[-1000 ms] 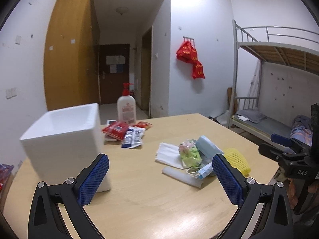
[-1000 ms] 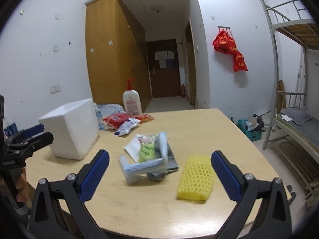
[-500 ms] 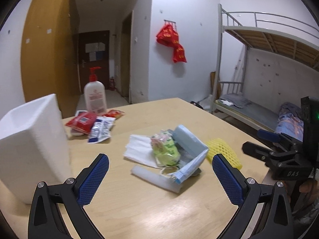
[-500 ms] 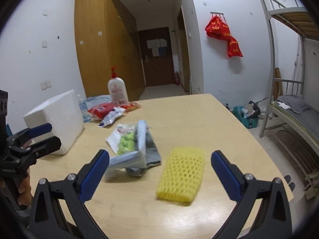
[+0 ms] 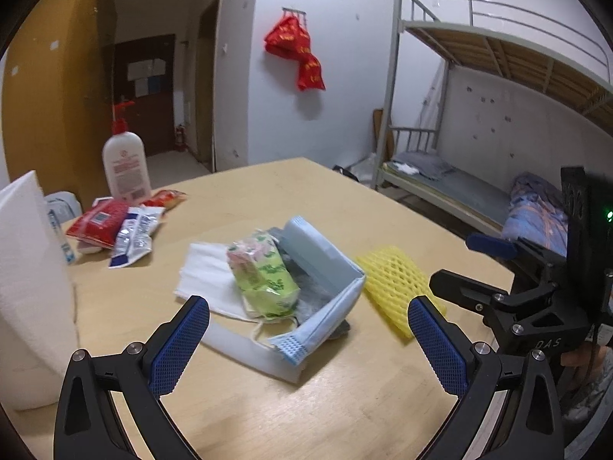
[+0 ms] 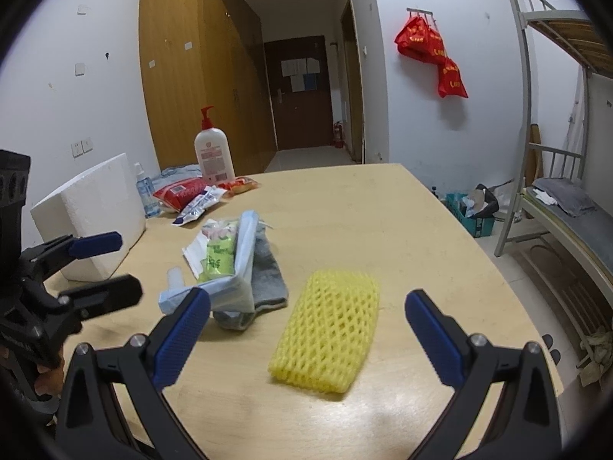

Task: Organize soft objects
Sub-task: 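Move the left tool to the blue mask while the right tool approaches the yellow net, then close the left tool on the blue mask while the right tool grasps the yellow net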

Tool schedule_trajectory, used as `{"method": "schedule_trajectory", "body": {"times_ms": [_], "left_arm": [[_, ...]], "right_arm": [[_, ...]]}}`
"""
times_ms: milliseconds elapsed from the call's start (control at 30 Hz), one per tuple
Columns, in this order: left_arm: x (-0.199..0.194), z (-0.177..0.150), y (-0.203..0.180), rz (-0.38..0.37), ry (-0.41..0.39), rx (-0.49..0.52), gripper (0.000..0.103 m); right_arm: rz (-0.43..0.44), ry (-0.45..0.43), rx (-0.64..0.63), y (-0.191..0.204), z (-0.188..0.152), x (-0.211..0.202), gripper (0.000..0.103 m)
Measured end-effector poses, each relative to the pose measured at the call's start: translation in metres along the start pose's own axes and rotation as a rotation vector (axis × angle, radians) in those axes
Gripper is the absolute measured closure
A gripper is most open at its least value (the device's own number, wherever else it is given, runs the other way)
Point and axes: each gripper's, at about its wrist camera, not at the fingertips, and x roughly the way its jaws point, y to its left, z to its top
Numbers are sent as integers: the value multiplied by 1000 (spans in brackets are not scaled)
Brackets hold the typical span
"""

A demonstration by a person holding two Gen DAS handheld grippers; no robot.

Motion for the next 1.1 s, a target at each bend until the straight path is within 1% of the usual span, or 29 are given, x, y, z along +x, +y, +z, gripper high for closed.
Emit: {"method": "schedule_trajectory", "body": {"times_ms": [133,200,267,300,367,433,467,533,567,600,633,700,733,767,900,933,1000,1033,1100], "left_arm": [[16,-1,-3,-52,54,0,0],[24,-3,-4,-61,76,5,2],[34,-5,-5,-67,110,7,10],[37,-6,-5,-75,124,6,11],[43,-7,-3,-76,143,0,20],[47,-8,-1,-81,158,-6,23],[48,-9,0,-79,156,-8,26],[48,-9,1,-73,157,-7,28],[49,-10,0,-74,160,-9,32],[49,-10,0,-79,163,-13,34],[49,-10,0,-82,168,-14,41],[53,-12,-1,-77,182,-10,49],[54,-13,0,-74,189,-11,58],[56,-13,0,-77,197,-13,63],[60,-15,3,-77,202,-12,75],[60,-16,3,-81,205,-12,80],[61,-16,3,-87,207,-9,84],[60,-17,1,-87,207,-6,89],[61,-18,1,-90,209,-4,91]], "right_arm": [[-8,32,8,-5,-1,7,7],[-13,50,11,-9,-3,11,9],[-16,65,20,-11,-5,15,10],[-14,72,23,-13,-5,17,10],[-16,78,23,-14,-6,19,10],[-15,82,25,-16,-7,19,10],[-14,82,24,-16,-7,20,10],[-14,85,20,-17,-7,21,10],[-17,88,18,-17,-7,22,12],[-19,93,15,-18,-7,23,18],[-17,103,15,-19,-7,25,20],[-15,113,20,-21,-6,29,23],[-14,117,21,-21,-6,30,23],[-14,120,21,-22,-6,31,24],[-17,143,4,-21,-7,36,24],[-21,149,0,-20,-8,37,24],[-25,160,0,-21,-9,39,24],[-26,165,-2,-21,-9,40,24],[-27,180,-10,-20,-10,42,24]]}}
